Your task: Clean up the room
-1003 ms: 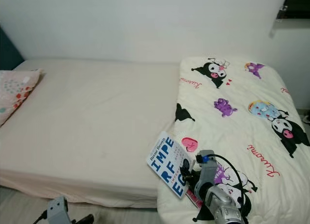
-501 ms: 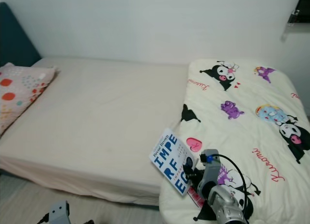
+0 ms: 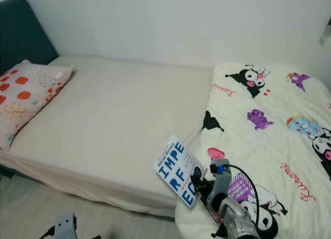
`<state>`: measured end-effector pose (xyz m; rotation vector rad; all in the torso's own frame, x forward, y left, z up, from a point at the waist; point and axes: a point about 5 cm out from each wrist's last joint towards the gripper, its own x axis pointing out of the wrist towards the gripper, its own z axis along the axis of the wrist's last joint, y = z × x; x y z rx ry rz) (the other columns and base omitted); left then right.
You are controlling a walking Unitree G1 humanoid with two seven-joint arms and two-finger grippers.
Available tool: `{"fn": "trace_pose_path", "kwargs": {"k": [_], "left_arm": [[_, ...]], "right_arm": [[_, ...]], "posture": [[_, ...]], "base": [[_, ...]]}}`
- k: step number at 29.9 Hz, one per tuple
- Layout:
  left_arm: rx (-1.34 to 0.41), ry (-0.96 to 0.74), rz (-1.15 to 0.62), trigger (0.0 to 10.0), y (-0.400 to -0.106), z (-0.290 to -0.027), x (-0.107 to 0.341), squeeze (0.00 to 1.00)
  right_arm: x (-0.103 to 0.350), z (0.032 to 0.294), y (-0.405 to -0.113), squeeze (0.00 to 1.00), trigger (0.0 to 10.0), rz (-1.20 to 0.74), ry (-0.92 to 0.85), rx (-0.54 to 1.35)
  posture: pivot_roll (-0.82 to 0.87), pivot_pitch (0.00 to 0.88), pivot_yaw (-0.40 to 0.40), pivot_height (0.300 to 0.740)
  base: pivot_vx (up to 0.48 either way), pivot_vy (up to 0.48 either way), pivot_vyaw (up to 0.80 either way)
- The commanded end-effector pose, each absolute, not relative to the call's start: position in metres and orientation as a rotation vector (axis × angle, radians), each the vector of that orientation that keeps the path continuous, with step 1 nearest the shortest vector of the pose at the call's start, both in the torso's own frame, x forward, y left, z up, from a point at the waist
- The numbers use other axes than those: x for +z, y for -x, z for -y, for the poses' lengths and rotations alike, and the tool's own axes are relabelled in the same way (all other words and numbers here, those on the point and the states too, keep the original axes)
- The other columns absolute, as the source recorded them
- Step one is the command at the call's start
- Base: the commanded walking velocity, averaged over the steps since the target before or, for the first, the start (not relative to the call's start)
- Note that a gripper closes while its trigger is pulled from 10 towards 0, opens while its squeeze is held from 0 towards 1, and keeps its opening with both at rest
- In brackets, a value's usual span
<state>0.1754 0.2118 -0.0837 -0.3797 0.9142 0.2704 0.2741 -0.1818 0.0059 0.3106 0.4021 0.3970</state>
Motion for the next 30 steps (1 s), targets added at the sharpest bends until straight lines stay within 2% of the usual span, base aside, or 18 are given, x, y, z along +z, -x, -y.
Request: {"fn": "trace_pose_path", "kwargs": {"k": [1,14,21,30], "left_arm": [[0.270,0.374,-0.955,10.0,-0.1639,-0.2097,-0.0894,0.00],[0.249,0.368,-0.971,10.0,-0.1634,-0.2083,-0.0899,0.00],[0.250,0.352,-0.977,10.0,-0.1629,-0.2090,-0.0901,0.00],[0.237,0.337,-0.958,10.0,-0.1657,-0.2092,-0.0886,0.00]], "right_arm": [[0.0070,0.1813,-0.2736,0.00,10.0,-0.376,-0.320,0.405],[-0.0005,0.1829,-0.2675,0.00,10.0,-0.401,-0.330,0.390],[-0.0016,0.1836,-0.2665,0.00,10.0,-0.405,-0.331,0.390],[-0.0005,0.1852,-0.2680,0.00,10.0,-0.403,-0.324,0.399]], "posture": [[-0.08,0.129,0.038,0.740],[-0.08,0.131,0.039,0.740],[-0.08,0.124,0.041,0.740],[-0.08,0.115,0.038,0.740]], "base": [[0.000,0.000,0.75],[0.000,0.000,0.76],[-0.434,0.000,0.75],[0.000,0.000,0.75]]}}
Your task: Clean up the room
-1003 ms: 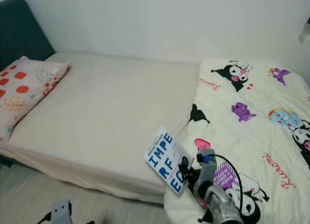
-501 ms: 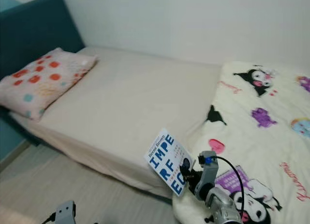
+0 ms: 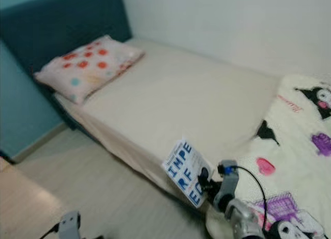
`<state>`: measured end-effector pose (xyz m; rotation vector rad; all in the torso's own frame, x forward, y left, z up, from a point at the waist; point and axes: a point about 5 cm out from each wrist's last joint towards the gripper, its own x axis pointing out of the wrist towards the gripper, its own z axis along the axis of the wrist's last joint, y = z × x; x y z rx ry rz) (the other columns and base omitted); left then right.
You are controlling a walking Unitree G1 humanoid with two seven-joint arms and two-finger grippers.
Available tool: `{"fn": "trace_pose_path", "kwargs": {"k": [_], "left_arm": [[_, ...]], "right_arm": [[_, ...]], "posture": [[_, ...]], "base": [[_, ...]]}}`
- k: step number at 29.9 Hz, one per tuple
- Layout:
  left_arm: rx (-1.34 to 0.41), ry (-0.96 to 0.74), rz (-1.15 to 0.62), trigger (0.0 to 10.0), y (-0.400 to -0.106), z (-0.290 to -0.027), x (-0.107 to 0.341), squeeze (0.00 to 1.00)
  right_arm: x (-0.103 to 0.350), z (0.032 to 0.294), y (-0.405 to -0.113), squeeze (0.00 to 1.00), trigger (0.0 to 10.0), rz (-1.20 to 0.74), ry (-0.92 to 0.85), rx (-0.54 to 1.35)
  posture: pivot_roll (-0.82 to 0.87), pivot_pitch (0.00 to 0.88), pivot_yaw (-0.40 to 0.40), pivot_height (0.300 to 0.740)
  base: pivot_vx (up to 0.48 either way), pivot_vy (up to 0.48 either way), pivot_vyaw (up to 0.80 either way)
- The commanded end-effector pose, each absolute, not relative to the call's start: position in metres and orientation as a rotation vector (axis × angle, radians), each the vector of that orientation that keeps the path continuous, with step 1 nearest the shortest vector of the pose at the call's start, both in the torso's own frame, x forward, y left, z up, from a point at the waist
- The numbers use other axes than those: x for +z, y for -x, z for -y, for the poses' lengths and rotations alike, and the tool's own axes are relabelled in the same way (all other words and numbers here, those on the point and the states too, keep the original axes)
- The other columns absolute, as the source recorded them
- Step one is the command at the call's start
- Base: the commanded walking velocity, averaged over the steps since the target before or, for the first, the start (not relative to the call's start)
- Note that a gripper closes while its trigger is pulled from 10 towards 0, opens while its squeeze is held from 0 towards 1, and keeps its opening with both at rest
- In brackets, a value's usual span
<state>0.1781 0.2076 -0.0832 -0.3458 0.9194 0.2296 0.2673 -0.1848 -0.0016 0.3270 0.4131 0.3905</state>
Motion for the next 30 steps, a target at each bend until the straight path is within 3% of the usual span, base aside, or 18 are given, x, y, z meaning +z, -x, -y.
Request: {"fn": "trace_pose_path", "kwargs": {"k": [1,13,30], "left_arm": [[0.233,0.334,-0.955,10.0,-0.166,-0.209,-0.088,0.00],[0.223,0.327,-0.951,10.0,-0.165,-0.209,-0.089,0.00],[0.164,0.325,-0.928,10.0,-0.168,-0.207,-0.087,0.00]], "right_arm": [[0.000,0.185,-0.268,0.00,10.0,-0.403,-0.324,0.400],[-0.004,0.191,-0.270,0.00,10.0,-0.427,-0.280,0.315],[-0.009,0.191,-0.269,0.00,10.0,-0.455,-0.272,0.261]], "posture": [[-0.08,0.115,0.038,0.740],[-0.08,0.120,0.036,0.740],[-0.08,0.124,0.038,0.740]], "base": [[0.000,0.000,0.76],[0.000,0.000,0.72],[0.014,0.000,0.00]]}}
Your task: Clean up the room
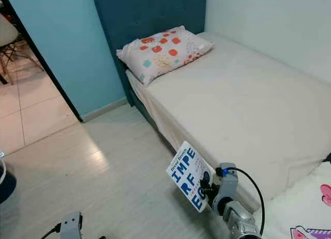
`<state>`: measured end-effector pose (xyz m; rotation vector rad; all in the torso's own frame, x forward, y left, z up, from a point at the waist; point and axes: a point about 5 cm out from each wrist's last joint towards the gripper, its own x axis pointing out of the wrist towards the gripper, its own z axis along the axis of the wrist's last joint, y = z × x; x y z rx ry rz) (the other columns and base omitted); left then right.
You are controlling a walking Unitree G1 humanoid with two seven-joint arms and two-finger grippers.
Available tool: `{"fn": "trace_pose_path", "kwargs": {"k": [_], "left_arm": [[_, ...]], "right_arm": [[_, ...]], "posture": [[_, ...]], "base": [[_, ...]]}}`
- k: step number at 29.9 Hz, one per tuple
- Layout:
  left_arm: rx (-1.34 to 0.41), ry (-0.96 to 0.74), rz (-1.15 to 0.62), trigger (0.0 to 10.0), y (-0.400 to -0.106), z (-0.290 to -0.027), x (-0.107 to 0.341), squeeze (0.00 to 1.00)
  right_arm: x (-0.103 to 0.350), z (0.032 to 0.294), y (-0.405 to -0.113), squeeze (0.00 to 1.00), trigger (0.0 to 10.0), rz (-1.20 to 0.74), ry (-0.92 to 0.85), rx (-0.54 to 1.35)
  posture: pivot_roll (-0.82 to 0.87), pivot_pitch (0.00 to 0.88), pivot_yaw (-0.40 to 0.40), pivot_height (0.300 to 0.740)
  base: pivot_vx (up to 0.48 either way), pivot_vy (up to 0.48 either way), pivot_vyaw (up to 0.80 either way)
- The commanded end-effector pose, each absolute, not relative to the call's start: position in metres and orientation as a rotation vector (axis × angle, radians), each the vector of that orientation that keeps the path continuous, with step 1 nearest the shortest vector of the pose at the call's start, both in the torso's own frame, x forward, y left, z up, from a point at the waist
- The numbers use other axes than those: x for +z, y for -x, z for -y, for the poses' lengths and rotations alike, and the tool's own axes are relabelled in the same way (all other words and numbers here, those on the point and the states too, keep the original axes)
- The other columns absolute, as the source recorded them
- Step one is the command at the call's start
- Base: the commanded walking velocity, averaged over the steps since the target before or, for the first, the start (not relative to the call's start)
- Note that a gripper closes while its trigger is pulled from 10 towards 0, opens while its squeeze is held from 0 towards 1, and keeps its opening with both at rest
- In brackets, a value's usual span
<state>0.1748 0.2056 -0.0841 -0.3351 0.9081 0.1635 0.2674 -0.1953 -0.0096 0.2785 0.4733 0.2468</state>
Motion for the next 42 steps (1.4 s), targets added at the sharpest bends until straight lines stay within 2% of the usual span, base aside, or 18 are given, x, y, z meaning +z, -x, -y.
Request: {"fn": "trace_pose_path", "kwargs": {"k": [1,13,22,40,42], "left_arm": [[0.161,0.324,-0.929,10.0,-0.1683,-0.2070,-0.0868,0.00],[0.139,0.324,-0.943,10.0,-0.1673,-0.2059,-0.0875,0.00],[0.131,0.323,-0.941,10.0,-0.1683,-0.2064,-0.0869,0.00],[0.100,0.325,-0.920,10.0,-0.1731,-0.2054,-0.0844,0.00],[0.094,0.326,-0.916,10.0,-0.1738,-0.2047,-0.0841,0.00]], "right_arm": [[-0.0090,0.1901,-0.2682,0.00,10.0,-0.453,-0.275,0.261],[-0.0084,0.1876,-0.2675,0.00,10.0,-0.435,-0.296,0.277],[-0.0077,0.1854,-0.2682,0.00,10.0,-0.435,-0.270,0.295],[-0.0051,0.1929,-0.2734,0.00,10.0,-0.427,-0.277,0.213],[-0.0062,0.1930,-0.2737,0.00,10.0,-0.443,-0.292,0.202]], "posture": [[-0.08,0.125,0.038,0.740],[-0.08,0.127,0.038,0.740],[-0.08,0.128,0.039,0.740],[-0.08,0.125,0.044,0.740],[-0.08,0.124,0.043,0.740]], "base": [[0.244,0.000,0.00],[0.268,0.000,0.00],[0.269,0.000,0.78],[0.273,0.000,0.00],[0.274,0.000,-0.80]]}}
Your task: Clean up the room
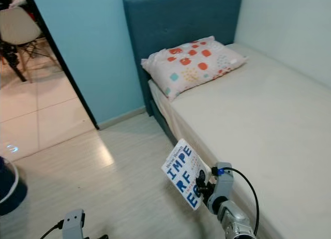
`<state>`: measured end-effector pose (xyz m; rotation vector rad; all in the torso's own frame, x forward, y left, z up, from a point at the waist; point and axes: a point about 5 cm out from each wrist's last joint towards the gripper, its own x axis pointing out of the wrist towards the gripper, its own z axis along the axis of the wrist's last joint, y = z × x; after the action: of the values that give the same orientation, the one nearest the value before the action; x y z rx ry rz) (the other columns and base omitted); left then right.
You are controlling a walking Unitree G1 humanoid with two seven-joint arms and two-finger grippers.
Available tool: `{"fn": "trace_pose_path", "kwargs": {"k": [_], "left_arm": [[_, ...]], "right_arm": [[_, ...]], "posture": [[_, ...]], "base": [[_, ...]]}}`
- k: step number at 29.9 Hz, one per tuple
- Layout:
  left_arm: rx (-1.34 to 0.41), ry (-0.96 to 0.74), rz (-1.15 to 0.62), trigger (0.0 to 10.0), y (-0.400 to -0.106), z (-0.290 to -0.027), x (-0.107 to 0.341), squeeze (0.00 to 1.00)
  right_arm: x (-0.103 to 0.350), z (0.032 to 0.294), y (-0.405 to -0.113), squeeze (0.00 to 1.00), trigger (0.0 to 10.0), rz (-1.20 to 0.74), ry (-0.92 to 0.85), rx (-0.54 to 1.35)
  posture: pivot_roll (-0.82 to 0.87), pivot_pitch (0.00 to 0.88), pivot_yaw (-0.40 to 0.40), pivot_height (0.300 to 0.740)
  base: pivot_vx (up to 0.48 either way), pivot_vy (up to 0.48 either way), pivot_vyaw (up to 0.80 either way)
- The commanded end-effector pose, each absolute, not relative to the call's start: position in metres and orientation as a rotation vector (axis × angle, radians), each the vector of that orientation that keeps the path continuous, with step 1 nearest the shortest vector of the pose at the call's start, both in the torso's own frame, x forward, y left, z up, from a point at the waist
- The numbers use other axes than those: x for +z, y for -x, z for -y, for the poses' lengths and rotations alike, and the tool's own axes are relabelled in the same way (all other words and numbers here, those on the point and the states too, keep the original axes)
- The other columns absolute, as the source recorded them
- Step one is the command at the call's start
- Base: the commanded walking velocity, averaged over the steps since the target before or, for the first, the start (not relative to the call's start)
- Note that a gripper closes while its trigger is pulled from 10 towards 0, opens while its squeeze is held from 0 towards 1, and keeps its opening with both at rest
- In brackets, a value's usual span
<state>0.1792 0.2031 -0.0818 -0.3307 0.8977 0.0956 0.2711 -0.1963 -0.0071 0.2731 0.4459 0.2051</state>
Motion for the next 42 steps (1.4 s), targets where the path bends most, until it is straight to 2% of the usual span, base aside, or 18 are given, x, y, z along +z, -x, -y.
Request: {"fn": "trace_pose_path", "kwargs": {"k": [1,8,19,31,40,42], "left_arm": [[0.092,0.326,-0.916,10.0,-0.174,-0.204,-0.084,0.00],[0.091,0.324,-0.916,10.0,-0.173,-0.205,-0.084,0.00],[0.094,0.327,-0.920,10.0,-0.172,-0.202,-0.085,0.00],[0.104,0.326,-0.929,10.0,-0.154,-0.214,-0.090,0.00],[0.093,0.336,-0.930,10.0,-0.156,-0.198,-0.092,0.00],[0.088,0.340,-0.916,10.0,-0.166,-0.190,-0.089,0.00]], "right_arm": [[-0.007,0.193,-0.274,0.00,10.0,-0.447,-0.299,0.198],[-0.006,0.194,-0.275,0.00,10.0,-0.437,-0.305,0.188],[0.000,0.194,-0.280,0.00,10.0,-0.409,-0.299,0.187],[0.002,0.192,-0.280,0.00,10.0,-0.381,-0.302,0.214],[0.003,0.191,-0.281,0.00,10.0,-0.372,-0.318,0.212],[0.005,0.188,-0.283,0.00,10.0,-0.356,-0.316,0.232]], "posture": [[-0.08,0.124,0.043,0.740],[-0.08,0.117,0.043,0.740],[-0.08,0.107,0.038,0.740],[-0.08,0.105,0.038,0.740],[-0.08,0.105,0.043,0.740],[-0.08,0.107,0.042,0.740]], "base": [[0.274,0.000,-0.80],[0.274,0.000,-0.75],[0.275,0.000,0.00],[0.277,0.000,0.00],[0.277,0.000,0.00],[0.281,0.000,0.00]]}}
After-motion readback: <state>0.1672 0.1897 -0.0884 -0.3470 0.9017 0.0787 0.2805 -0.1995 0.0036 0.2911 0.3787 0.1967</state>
